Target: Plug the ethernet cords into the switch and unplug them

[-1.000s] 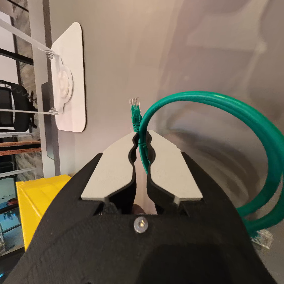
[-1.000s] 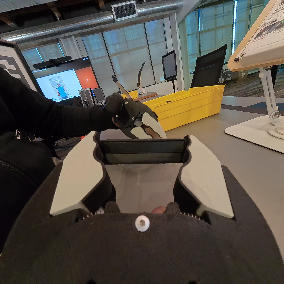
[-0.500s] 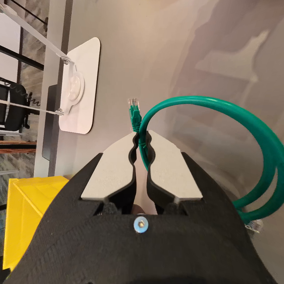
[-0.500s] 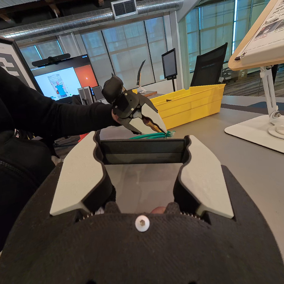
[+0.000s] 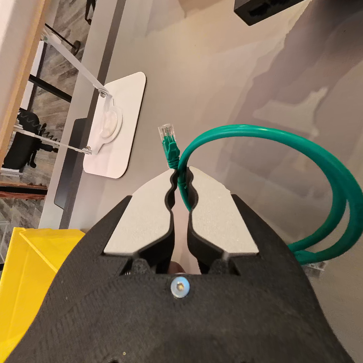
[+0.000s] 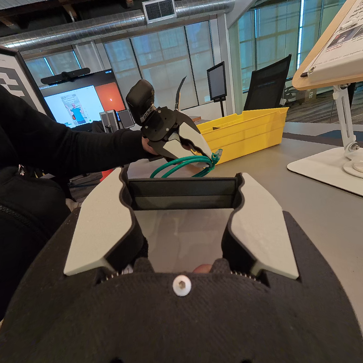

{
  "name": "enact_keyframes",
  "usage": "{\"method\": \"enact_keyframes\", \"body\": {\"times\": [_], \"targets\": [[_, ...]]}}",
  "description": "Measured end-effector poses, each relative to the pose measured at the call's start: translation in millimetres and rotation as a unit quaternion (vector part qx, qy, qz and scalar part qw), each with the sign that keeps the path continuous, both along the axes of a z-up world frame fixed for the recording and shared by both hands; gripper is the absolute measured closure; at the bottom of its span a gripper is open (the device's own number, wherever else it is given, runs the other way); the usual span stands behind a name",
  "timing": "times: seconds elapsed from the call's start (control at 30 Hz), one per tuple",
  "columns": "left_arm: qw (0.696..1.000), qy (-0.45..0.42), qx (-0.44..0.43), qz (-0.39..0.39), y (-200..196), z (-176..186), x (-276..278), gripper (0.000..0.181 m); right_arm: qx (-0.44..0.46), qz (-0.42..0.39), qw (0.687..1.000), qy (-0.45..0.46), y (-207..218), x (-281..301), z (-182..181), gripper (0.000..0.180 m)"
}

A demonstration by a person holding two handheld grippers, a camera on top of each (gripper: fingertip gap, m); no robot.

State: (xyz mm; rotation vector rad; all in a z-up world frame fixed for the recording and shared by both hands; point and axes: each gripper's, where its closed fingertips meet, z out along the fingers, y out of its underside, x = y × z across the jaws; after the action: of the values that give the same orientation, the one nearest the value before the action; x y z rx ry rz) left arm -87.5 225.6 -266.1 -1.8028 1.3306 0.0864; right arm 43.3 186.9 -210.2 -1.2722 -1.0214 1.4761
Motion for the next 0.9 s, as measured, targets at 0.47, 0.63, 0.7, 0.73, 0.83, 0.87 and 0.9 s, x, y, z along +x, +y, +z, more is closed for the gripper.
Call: {"method": "enact_keyframes", "body": {"times": [0.47,0.63,0.7,0.73,0.83,0.87,0.9], "targets": [[0.997,0.041,-0.044,-0.038,-14,-22,6,0.175,0.008,0.003,1.0,-0.007,-2,-2,-1,0.077],[0.996,0.069,-0.045,-0.033,-10,-39,4,0.172,0.009,0.003,1.0,-0.006,-2,-2,-1,0.077],[0.995,0.071,-0.053,-0.039,-12,-41,5,0.161,0.009,0.003,1.0,-0.004,-2,-1,-1,0.077],[0.995,0.065,-0.061,-0.036,-12,-41,5,0.161,0.009,0.003,1.0,-0.004,-2,-1,-1,0.077],[0.996,0.043,-0.077,-0.009,-4,-39,1,0.162,0.009,0.004,1.0,-0.003,-3,-1,0,0.077],[0.994,0.043,-0.102,0.0,-4,-43,-2,0.162,0.009,0.004,1.0,-0.003,-3,-1,0,0.077],[0.99,0.04,-0.134,0.011,-4,-47,-4,0.162,0.009,0.004,1.0,-0.002,-3,-1,0,0.077]]}}
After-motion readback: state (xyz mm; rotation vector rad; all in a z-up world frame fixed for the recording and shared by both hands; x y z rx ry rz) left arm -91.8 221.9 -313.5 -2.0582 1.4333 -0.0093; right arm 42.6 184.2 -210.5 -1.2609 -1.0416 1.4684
